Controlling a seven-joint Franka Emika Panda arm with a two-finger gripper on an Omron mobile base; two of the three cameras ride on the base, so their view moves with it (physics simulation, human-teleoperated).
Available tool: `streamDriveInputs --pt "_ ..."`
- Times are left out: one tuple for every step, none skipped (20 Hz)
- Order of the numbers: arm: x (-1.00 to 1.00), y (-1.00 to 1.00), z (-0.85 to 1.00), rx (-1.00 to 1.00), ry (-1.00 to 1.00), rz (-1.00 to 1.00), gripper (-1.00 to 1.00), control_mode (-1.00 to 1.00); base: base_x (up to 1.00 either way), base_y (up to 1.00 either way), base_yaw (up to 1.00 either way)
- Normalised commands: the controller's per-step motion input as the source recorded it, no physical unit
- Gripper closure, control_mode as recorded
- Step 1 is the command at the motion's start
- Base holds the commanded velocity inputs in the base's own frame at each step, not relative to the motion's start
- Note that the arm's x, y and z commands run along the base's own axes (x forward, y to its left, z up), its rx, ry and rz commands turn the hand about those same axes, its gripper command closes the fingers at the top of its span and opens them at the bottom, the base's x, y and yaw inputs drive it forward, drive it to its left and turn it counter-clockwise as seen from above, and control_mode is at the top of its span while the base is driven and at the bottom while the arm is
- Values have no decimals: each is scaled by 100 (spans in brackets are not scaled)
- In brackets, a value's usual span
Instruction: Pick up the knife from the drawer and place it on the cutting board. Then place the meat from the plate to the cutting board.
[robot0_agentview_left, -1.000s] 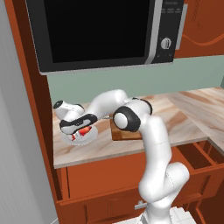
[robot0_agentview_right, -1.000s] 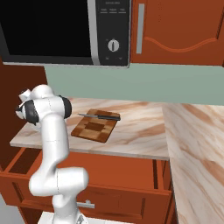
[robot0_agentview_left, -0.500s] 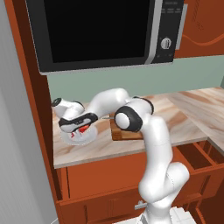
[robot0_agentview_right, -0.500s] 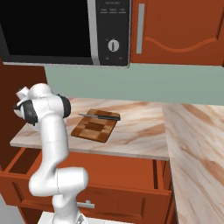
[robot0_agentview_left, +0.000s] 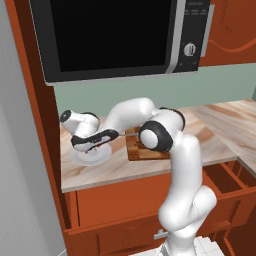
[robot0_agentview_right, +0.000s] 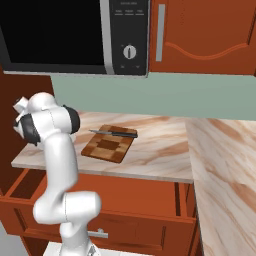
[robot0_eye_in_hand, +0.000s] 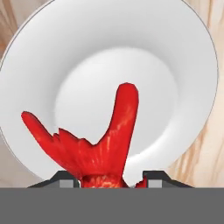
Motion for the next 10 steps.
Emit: streamDriveInputs --pt "-5 -63 0 -5 -11 -3 100 -100 0 0 0" --pt "0 -64 0 -4 -11 -3 100 -100 0 0 0" --pt "0 -65 0 -4 -9 -3 100 -100 0 0 0" --pt "0 -68 0 -4 -8 -3 100 -100 0 0 0" --pt "0 -72 0 -3 -5 -3 100 -100 0 0 0" --pt "0 -76 0 0 -4 -4 100 -100 0 0 0" --pt "0 -80 6 0 -4 -6 100 -100 0 0 0" --pt "0 -81 11 0 -4 -7 100 -100 0 0 0" --pt "0 -80 16 0 -1 -7 100 -100 0 0 0" --pt "0 -79 14 0 0 -8 100 -100 0 0 0"
